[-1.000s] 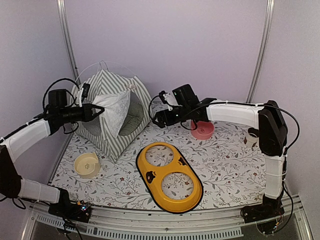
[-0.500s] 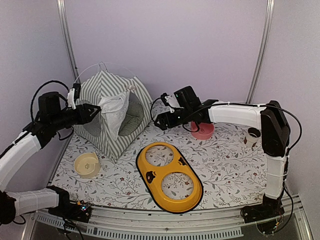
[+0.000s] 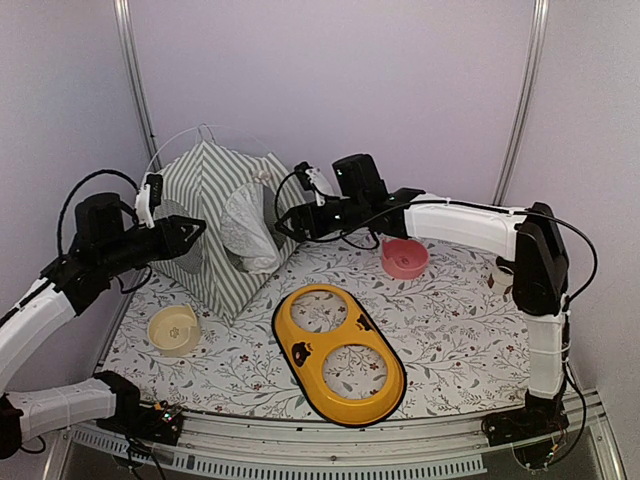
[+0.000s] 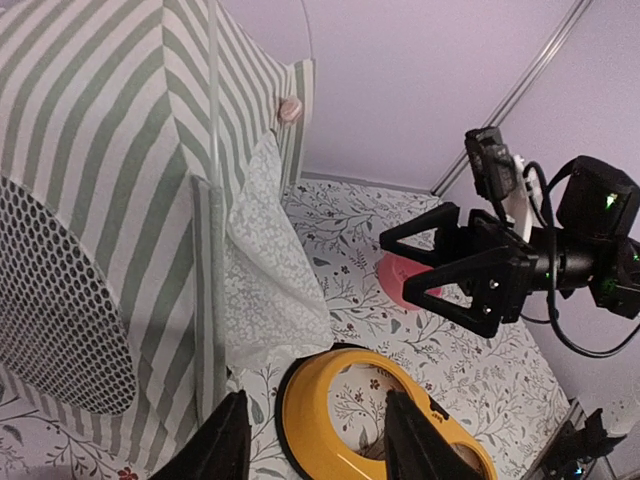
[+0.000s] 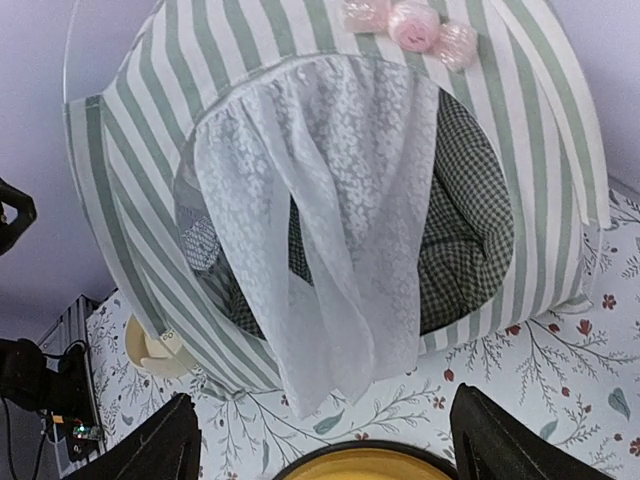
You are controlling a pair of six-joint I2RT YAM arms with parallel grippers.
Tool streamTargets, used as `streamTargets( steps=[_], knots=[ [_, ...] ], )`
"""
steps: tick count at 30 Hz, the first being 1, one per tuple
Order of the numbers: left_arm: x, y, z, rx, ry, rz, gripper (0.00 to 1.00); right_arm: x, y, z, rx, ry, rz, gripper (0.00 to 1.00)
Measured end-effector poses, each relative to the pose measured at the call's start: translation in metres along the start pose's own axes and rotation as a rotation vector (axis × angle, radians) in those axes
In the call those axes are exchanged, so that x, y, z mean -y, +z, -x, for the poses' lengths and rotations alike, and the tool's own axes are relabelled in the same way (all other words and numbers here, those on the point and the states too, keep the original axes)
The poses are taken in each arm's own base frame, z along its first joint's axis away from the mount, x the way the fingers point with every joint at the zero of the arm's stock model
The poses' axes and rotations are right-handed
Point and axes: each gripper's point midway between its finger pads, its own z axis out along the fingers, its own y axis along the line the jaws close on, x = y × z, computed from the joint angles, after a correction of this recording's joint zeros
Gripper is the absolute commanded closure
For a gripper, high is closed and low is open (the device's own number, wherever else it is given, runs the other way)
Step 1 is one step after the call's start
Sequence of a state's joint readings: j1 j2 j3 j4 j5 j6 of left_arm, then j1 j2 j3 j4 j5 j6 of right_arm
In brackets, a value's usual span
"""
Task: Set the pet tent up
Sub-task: Adjust the tent flap on the tent.
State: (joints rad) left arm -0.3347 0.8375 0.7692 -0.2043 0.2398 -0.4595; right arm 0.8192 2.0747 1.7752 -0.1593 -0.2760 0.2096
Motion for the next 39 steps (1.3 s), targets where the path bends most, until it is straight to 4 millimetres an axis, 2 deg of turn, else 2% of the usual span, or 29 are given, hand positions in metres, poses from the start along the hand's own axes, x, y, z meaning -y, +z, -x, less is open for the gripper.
streamTargets(
  steps=[3,6,12,19,22,25,27,31,33,35,37,39],
  knots=[
    [0.003,0.008,-0.008,-0.018,-0.013,0.021,0.55,-0.011,0.014,0.013,0.04,-0.016,0.035,0.11],
    [-0.002,0.021,-0.019,-0.044,-0.036,0.082,0.57,-0.009,0.028,0.013,0.055,-0.023,0.04,0.11],
    [-0.015,0.035,-0.027,-0.061,-0.045,0.223,0.53,0.008,0.061,-0.019,0.018,-0.036,0.036,0.1],
    [-0.028,0.043,-0.022,-0.043,-0.048,0.32,0.54,0.021,0.099,-0.059,-0.034,-0.036,0.065,0.11],
    [-0.035,0.049,-0.023,-0.048,-0.042,0.356,0.57,0.023,0.11,-0.067,-0.04,-0.027,0.08,0.14],
    [-0.04,0.056,-0.026,-0.061,-0.031,0.386,0.61,0.024,0.119,-0.065,-0.027,-0.015,0.093,0.25],
    [-0.043,0.058,-0.026,-0.064,-0.023,0.399,0.64,0.023,0.122,-0.063,-0.015,-0.008,0.103,0.37],
    [-0.044,0.061,-0.023,-0.06,-0.001,0.414,0.77,0.02,0.125,-0.06,-0.003,0.01,0.122,0.75],
    [-0.046,0.06,-0.022,-0.059,0.015,0.421,0.85,0.019,0.124,-0.058,0.001,0.019,0.129,0.91],
    [-0.046,0.061,-0.022,-0.058,0.024,0.424,0.93,0.017,0.124,-0.055,0.006,0.021,0.136,0.98],
    [-0.046,0.061,-0.022,-0.063,0.048,0.424,1.0,0.015,0.123,-0.055,0.003,0.02,0.142,1.0],
    [-0.046,0.062,-0.021,-0.067,0.075,0.422,1.0,0.015,0.121,-0.054,-0.001,0.02,0.14,1.0]
  ],
)
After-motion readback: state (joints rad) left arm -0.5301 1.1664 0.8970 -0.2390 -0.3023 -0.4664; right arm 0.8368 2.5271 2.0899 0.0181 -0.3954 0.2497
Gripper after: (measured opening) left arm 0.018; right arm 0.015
